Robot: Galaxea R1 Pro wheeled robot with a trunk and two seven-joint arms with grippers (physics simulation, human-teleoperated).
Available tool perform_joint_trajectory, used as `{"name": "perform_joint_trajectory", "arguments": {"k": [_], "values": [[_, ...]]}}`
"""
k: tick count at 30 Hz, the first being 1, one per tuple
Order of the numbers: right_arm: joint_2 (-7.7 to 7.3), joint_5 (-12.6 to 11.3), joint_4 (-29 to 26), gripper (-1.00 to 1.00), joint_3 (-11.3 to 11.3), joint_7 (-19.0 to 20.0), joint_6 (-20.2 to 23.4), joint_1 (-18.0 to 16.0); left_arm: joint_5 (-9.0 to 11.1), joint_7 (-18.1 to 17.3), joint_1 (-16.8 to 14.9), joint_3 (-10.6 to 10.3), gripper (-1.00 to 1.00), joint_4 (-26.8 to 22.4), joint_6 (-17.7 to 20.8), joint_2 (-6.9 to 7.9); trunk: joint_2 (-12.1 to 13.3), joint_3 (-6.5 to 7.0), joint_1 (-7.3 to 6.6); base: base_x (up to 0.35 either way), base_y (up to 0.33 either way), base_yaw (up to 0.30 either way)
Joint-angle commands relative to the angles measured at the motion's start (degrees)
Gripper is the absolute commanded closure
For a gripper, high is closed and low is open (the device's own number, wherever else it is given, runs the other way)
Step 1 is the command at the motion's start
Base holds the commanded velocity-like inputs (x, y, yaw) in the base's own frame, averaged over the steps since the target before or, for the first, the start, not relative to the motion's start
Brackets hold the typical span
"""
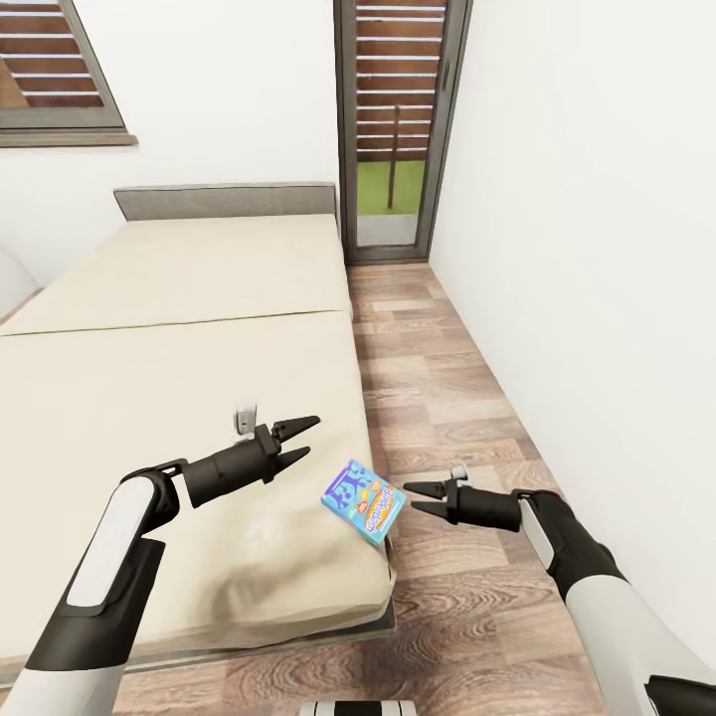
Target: Put all the toys in the child's room - the three board games (two on the bed and one on the table), the two jigsaw puzzles on the table, and the tennis ball on the table - inside the toy box on the table in the child's room.
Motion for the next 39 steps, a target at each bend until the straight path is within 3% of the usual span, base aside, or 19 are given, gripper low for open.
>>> {"name": "perform_joint_trajectory", "arguments": {"k": [1, 39], "values": [[0.02, -0.10, 0.01, -1.00, -0.02, 0.07, 0.30, 0.03, 0.61, 0.57, -0.04, -0.04, -1.00, -0.03, 0.06, 0.00, -0.02, -0.04, -0.01, 0.000, 0.000, 0.000], [0.52, 0.32, 0.02, -1.00, 0.27, -0.18, 0.20, 0.47, 0.61, 0.55, -0.07, -0.04, -1.00, -0.01, 0.00, -0.12, -0.02, -0.04, -0.01, 0.000, 0.000, 0.000]]}}
